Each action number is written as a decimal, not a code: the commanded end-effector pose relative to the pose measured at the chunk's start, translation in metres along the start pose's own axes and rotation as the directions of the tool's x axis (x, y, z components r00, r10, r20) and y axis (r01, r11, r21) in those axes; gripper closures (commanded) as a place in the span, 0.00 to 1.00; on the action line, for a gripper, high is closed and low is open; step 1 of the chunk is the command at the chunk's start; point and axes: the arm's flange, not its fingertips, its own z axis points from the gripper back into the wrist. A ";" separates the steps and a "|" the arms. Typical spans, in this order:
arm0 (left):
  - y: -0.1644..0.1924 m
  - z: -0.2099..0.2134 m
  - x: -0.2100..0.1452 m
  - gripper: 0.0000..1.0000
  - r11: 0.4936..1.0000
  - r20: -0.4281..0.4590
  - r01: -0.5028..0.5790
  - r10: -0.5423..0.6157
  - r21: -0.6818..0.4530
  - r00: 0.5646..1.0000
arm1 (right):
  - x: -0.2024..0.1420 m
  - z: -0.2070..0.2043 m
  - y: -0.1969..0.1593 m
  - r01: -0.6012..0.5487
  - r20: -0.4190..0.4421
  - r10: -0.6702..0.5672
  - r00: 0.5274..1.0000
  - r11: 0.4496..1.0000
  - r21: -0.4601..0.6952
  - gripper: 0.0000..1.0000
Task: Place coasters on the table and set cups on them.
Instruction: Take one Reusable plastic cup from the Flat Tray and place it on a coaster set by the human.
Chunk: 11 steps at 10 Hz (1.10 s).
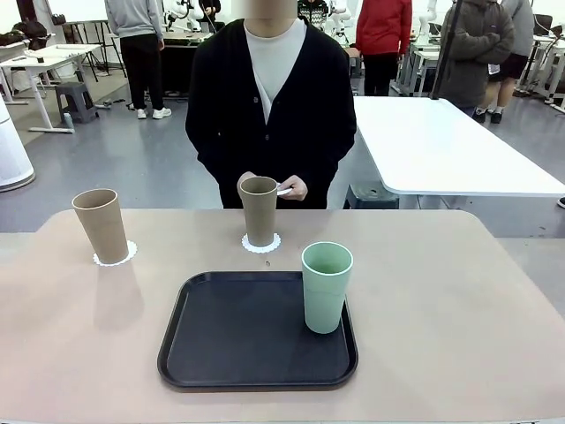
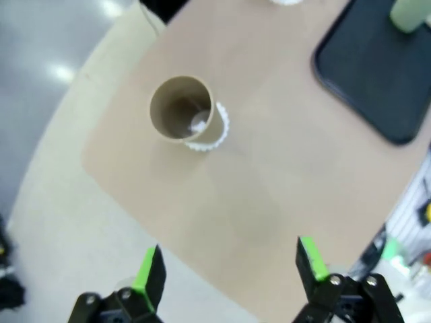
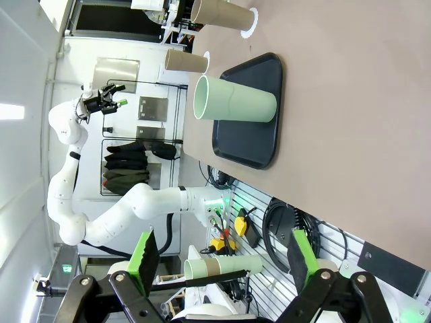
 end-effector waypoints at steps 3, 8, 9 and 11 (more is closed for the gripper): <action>-0.002 -0.007 0.011 0.00 1.000 0.008 -0.030 0.030 -0.003 1.000 | 0.002 0.000 0.000 -0.018 0.015 0.018 1.000 0.999 0.027 0.00; 0.000 -0.009 0.011 0.00 1.000 0.028 -0.023 0.023 -0.016 0.999 | 0.002 0.000 0.000 -0.018 0.015 0.018 1.000 0.999 0.027 0.00; 0.018 0.002 0.013 0.00 0.866 -0.069 -0.367 0.366 -0.341 0.928 | 0.002 0.000 0.000 -0.018 0.015 0.018 1.000 0.999 0.027 0.00; 0.015 0.010 -0.038 0.00 0.608 -0.226 -0.560 0.539 -0.563 0.811 | 0.002 0.000 0.000 -0.018 0.015 0.018 1.000 0.999 0.027 0.00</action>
